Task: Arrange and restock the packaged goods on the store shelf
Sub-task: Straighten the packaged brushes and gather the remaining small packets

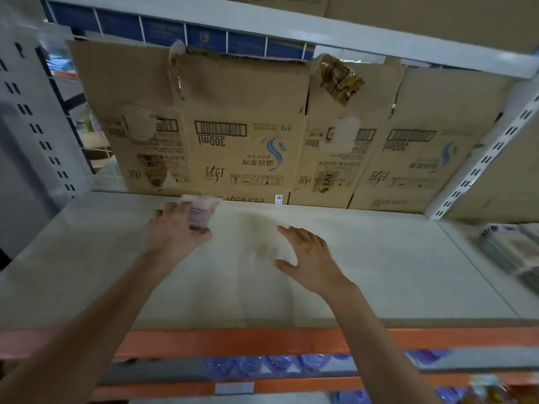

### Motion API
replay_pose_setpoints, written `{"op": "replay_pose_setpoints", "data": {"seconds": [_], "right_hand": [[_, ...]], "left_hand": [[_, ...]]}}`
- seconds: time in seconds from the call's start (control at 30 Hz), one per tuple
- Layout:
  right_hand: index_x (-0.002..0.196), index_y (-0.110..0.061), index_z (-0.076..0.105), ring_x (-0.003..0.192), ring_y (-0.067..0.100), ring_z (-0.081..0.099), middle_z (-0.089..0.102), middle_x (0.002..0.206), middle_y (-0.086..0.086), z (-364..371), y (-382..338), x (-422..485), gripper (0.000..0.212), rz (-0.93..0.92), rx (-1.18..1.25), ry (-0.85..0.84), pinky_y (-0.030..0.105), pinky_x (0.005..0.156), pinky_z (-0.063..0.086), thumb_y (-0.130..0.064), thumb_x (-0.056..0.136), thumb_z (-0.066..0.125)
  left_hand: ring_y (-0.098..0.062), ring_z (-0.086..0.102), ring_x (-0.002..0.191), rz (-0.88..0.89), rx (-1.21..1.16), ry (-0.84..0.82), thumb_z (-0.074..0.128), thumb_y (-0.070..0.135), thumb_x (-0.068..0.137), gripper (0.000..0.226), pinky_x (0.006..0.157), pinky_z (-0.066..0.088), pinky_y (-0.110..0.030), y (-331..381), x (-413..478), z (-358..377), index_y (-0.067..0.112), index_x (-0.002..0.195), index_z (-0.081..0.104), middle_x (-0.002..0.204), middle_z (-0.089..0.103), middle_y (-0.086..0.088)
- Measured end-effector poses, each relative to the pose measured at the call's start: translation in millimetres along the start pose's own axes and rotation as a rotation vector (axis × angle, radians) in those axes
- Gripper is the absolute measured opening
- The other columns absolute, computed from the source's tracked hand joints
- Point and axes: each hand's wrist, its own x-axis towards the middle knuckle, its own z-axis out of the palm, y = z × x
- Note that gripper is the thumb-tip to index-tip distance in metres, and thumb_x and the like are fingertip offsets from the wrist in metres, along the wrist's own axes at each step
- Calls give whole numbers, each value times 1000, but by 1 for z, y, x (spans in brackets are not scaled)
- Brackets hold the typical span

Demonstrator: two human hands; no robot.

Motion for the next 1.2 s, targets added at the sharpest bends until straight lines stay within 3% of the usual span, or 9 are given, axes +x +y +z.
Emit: {"op": "replay_pose_setpoints", "data": {"seconds": [0.17, 0.47, 0.63, 0.8, 0.97, 1.07, 1.2], "right_hand": [[148, -24, 20, 141, 16, 20, 25, 153, 1, -17, 29, -29, 67, 76, -4, 64, 33, 113, 13, -43, 91, 51], [147, -24, 22, 140, 17, 23, 28, 152, 2, -51, 129, -103, 67, 210, 8, 117, 33, 111, 17, -43, 90, 53], [146, -24, 24, 139, 18, 25, 29, 151, 2, -77, 206, -150, 67, 252, 6, 138, 33, 111, 19, -42, 90, 54], [146, -25, 22, 139, 17, 24, 28, 151, 1, -100, 280, -191, 66, 291, -19, 114, 30, 109, 20, -41, 91, 52], [146, -24, 23, 135, 20, 30, 33, 149, 0, -122, 328, -222, 66, 308, 20, 153, 33, 106, 26, -39, 90, 55], [146, -25, 23, 139, 19, 25, 30, 150, -1, -132, 349, -234, 65, 334, 9, 178, 35, 108, 23, -39, 90, 54], [145, -23, 26, 135, 21, 31, 32, 149, -2, -141, 373, -234, 67, 360, 60, 247, 36, 106, 29, -35, 88, 59]], "left_hand": [[-35, 50, 105, 215, -98, -20, 37, 57, 55, 84, 90, 39, -38, 54, -9, 7, 12, 125, 51, 117, 55, -15], [-31, 44, 115, 397, -92, -122, 53, 54, 65, 78, 98, 38, -37, 177, -36, 46, 18, 134, 43, 132, 47, -8], [-29, 41, 118, 444, -141, -153, 30, 66, 50, 99, 100, 36, -34, 267, -65, 69, 19, 136, 42, 137, 44, -5], [-28, 40, 118, 467, -175, -152, 27, 67, 44, 104, 99, 35, -32, 348, -94, 89, 21, 135, 43, 136, 43, -2], [-25, 41, 118, 500, -263, -173, 39, 64, 48, 95, 99, 34, -29, 412, -113, 102, 22, 133, 46, 134, 45, 0], [-20, 43, 118, 553, -339, -247, 42, 63, 48, 93, 99, 35, -27, 444, -120, 107, 25, 132, 46, 132, 47, 3], [-13, 53, 104, 596, -449, -376, 49, 60, 47, 88, 85, 39, -22, 475, -115, 113, 27, 129, 50, 119, 55, 4]]}}
